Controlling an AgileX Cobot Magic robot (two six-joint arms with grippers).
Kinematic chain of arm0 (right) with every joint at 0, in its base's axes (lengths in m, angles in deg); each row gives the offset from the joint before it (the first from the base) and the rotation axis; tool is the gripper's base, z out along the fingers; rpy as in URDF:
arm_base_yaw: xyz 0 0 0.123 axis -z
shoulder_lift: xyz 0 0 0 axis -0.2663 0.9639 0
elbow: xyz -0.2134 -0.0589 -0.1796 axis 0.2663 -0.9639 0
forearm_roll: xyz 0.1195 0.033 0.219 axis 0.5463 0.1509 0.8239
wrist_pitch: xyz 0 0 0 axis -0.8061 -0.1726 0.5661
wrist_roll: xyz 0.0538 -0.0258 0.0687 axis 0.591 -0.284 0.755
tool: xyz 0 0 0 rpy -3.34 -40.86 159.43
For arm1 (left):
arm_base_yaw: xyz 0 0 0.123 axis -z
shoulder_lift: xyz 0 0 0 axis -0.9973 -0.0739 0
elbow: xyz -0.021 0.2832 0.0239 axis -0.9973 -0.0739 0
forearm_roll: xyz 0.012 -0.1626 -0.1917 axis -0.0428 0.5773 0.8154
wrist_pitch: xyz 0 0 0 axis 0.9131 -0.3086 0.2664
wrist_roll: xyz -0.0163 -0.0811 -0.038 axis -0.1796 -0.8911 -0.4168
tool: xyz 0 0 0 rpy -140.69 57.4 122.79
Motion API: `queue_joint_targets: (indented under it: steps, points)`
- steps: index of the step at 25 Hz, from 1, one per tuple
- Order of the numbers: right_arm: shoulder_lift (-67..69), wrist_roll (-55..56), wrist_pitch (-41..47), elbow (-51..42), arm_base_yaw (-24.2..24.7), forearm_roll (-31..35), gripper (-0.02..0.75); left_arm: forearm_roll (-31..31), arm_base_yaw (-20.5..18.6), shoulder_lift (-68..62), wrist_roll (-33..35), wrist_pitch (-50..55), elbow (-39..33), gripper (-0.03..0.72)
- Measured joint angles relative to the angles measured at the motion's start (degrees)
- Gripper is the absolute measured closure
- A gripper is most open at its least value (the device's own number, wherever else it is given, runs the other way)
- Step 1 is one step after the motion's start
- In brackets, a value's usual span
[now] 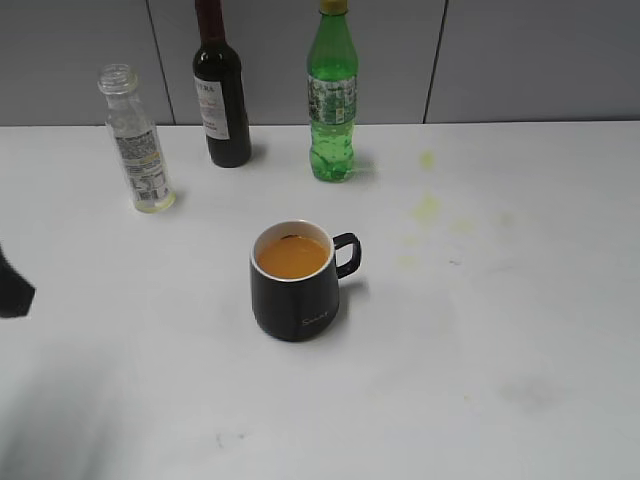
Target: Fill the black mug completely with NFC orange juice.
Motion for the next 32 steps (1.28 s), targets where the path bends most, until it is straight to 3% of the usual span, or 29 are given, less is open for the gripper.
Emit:
queue_joint_targets:
  steps: [6,10,16,22,32]
  points:
    - [0.00,0.00,0.00,0.00,0.00,0.00,0.185,-1.65,0.00,15.99,-0.30,21.50,-0.05,0.097]
    - [0.00,0.00,0.00,0.00,0.00,0.00,0.185,-7.01,0.00,27.88,-2.66,27.46,-0.05,0.097]
    - [0.00,0.00,0.00,0.00,0.00,0.00,0.185,-16.08,0.00,44.34,-4.52,28.96,-0.05,0.097]
    - [0.00,0.00,0.00,0.00,0.00,0.00,0.185,-16.57,0.00,53.00,-4.67,29.39,-3.43,0.097]
    - [0.00,0.00,0.00,0.00,0.00,0.00,0.185,-16.08,0.00,53.73,-4.67,27.06,-10.29,0.097]
